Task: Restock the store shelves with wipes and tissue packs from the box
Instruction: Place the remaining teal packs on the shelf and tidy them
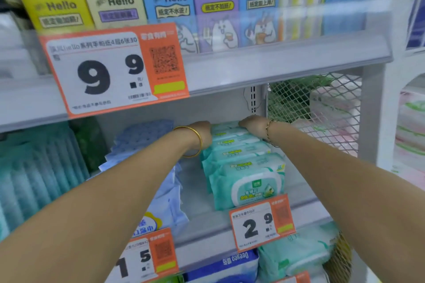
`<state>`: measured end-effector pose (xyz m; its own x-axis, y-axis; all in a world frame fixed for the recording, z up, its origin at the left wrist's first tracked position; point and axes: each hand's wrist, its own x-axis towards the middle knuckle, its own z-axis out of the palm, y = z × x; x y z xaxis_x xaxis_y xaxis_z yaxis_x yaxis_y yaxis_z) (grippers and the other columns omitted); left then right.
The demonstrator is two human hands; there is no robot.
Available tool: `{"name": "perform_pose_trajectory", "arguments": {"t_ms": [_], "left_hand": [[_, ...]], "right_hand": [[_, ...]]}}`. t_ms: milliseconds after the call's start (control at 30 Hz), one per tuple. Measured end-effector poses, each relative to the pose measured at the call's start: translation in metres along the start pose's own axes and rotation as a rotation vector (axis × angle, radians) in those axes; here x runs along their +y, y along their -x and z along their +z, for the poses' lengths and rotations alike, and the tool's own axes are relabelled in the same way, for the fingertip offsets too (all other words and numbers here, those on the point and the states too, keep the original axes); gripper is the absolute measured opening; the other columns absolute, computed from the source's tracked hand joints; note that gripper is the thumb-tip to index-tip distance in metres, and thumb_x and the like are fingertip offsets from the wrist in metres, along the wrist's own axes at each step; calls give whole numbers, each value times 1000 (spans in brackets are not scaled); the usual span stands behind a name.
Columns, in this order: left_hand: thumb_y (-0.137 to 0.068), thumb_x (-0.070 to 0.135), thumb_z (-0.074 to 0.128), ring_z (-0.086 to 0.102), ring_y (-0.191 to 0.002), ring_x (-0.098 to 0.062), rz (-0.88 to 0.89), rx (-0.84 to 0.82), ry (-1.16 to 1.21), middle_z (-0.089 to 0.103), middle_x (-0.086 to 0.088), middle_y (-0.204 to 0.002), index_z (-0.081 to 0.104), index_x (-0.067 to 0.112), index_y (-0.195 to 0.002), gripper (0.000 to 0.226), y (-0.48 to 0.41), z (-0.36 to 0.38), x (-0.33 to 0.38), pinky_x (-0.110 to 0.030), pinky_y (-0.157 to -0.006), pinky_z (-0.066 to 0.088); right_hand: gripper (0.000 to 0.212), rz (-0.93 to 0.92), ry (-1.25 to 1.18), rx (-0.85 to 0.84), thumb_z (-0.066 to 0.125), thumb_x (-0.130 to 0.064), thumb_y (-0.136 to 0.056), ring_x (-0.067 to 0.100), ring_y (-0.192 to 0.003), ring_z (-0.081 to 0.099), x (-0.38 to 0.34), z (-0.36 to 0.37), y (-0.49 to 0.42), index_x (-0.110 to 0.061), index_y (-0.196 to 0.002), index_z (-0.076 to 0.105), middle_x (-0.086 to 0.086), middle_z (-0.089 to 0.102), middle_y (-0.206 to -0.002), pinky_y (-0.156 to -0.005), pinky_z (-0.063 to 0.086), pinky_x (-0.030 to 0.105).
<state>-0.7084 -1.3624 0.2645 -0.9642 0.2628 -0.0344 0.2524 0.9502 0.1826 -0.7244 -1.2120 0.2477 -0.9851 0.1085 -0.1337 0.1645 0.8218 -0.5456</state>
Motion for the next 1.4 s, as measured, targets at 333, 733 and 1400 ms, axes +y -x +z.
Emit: {"name": "perform_pose_trajectory", "arguments": {"t_ms": [333,733,1400], "left_hand": [[-89,5,43,55,-111,-33,63,8,-190,55,-14,-126,42,13,-132,44,20,6,-7,-32,-89,43],[-63,6,20,51,-111,-26,443,636,33,61,-7,-123,48,15,-134,77,231,77,-24,-37,-94,47],[-94,8,40,18,-140,-33,154,-442,-271,21,-11,-152,17,24,-148,61,316,315,-164,-44,-113,24]], "right_hand": [[42,26,52,35,25,-29,-102,16,-55,33,-4,-5,19,-10,-66,35,7,33,-64,-50,28,24],[32,-620,-117,664,48,-20,-91,14,-111,48,28,66,252,-11,-120,57,1,59,-114,-92,30,13],[65,18,470,-961,53,-20,-92,36,-127,43,115,523,273,-25,-148,19,20,33,-142,-102,44,43]]}}
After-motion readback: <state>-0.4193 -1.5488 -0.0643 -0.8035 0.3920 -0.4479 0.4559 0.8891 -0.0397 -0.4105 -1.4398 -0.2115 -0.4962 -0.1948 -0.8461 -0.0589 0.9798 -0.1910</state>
